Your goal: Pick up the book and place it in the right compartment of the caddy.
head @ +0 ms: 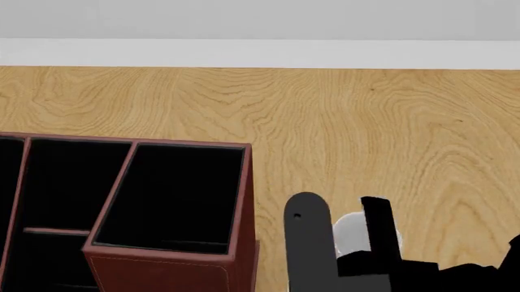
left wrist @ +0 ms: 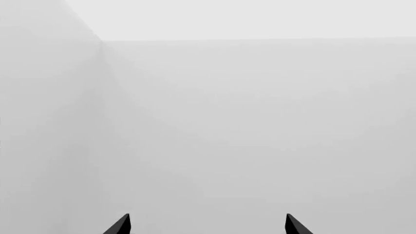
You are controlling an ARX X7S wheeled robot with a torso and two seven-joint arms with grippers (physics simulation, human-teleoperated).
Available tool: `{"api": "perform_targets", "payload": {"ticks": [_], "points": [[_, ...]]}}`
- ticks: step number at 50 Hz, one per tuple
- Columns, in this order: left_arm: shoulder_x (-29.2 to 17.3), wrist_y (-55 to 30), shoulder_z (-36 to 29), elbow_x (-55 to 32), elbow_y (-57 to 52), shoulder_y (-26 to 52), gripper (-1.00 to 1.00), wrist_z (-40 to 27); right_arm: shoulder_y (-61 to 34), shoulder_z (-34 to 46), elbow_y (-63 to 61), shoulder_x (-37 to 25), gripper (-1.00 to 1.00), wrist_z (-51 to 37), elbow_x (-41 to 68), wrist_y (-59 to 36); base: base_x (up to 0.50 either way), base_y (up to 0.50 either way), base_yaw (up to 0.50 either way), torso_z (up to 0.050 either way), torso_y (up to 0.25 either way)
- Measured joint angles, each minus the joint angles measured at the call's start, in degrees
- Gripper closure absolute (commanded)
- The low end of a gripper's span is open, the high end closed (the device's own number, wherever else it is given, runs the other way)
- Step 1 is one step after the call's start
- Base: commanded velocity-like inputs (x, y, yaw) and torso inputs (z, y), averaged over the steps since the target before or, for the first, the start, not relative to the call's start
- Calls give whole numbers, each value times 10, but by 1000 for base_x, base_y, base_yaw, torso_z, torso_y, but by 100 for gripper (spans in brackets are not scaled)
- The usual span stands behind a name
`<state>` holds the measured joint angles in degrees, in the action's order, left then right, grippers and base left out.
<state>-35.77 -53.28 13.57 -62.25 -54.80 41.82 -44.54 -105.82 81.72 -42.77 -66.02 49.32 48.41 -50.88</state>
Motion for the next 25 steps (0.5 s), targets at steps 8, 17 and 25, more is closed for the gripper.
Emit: {"api": "perform_targets", "payload": {"ticks": [8,17,25], "points": [[-2,3,-1,0,0,-1,-100,-2,-25,-56,19,-1,100,-44,82,-2,0,0,0,0,0],[-5,6,-2,-3,0,-2,-100,-4,-41,-104,57,0,100,-81,145,15,0,0,0,0,1],[-8,9,0,-7,0,-2,-100,-7,-50,-131,107,18,100,-102,170,27,0,0,0,0,0]]}}
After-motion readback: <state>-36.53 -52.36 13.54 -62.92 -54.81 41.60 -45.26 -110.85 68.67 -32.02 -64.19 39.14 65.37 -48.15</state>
